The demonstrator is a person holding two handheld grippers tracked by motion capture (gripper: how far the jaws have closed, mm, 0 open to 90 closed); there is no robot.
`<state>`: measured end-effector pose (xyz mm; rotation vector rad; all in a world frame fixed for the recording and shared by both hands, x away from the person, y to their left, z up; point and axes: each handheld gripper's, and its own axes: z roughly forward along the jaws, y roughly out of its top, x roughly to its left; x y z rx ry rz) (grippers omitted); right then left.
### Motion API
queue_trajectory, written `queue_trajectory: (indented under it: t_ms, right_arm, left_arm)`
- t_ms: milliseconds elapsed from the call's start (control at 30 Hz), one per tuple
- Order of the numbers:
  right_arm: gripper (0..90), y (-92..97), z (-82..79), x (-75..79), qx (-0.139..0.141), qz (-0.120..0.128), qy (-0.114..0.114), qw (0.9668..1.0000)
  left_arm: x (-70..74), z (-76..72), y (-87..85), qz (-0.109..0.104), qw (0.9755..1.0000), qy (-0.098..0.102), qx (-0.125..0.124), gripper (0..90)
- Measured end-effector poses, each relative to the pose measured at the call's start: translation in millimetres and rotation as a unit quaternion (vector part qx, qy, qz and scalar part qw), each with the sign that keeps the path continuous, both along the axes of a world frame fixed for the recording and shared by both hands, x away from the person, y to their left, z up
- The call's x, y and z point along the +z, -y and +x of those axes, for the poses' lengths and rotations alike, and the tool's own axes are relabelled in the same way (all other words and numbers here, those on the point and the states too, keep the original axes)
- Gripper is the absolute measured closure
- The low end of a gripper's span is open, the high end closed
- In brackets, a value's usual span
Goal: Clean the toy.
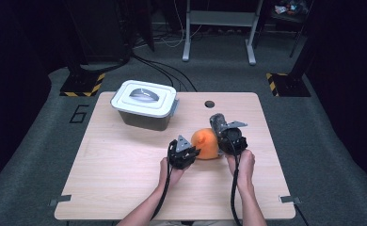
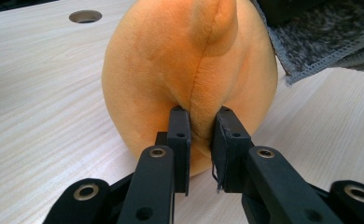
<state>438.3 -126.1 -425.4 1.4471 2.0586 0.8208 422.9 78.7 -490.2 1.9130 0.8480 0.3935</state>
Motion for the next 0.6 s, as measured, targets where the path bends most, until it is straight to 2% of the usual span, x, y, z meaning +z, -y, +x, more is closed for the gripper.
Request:
queue_trajectory:
  t_ms: [100, 333, 400, 433, 500, 600]
  right_arm:
    - [73.1, 8.2, 3.4, -6.3, -0.009, 0.01, -0.007, 0.9999]
    - [72.9, 20.6, 10.1, -18.0, -0.026, 0.015, -0.026, 0.9992]
    - [72.9, 23.2, 12.6, -21.4, -0.032, 0.01, -0.035, 0.9988]
    - [72.8, 25.4, 14.7, -25.4, -0.039, 0.008, -0.046, 0.9982]
    - [72.8, 25.9, 15.6, -27.4, -0.04, 0.006, -0.05, 0.9979]
    - [72.7, 29.2, 20.0, -38.3, -0.045, 0.0, -0.069, 0.9966]
  left_arm:
    - [0.0, 0.0, -0.2, 0.001, 1.0, -0.001, -0.002, 77.8]
    - [-0.1, -0.2, -0.5, 0.002, 1.0, 0.0, -0.004, 77.3]
    - [-0.2, 0.0, -0.5, 0.003, 1.0, 0.0, -0.004, 77.2]
    - [-0.1, 0.0, -0.7, 0.003, 1.0, -0.001, -0.004, 77.1]
    - [-0.7, -0.4, -0.3, 0.0, 1.0, -0.001, -0.001, 77.1]
    - [-1.3, 0.1, -1.8, 0.002, 1.0, -0.001, -0.001, 77.0]
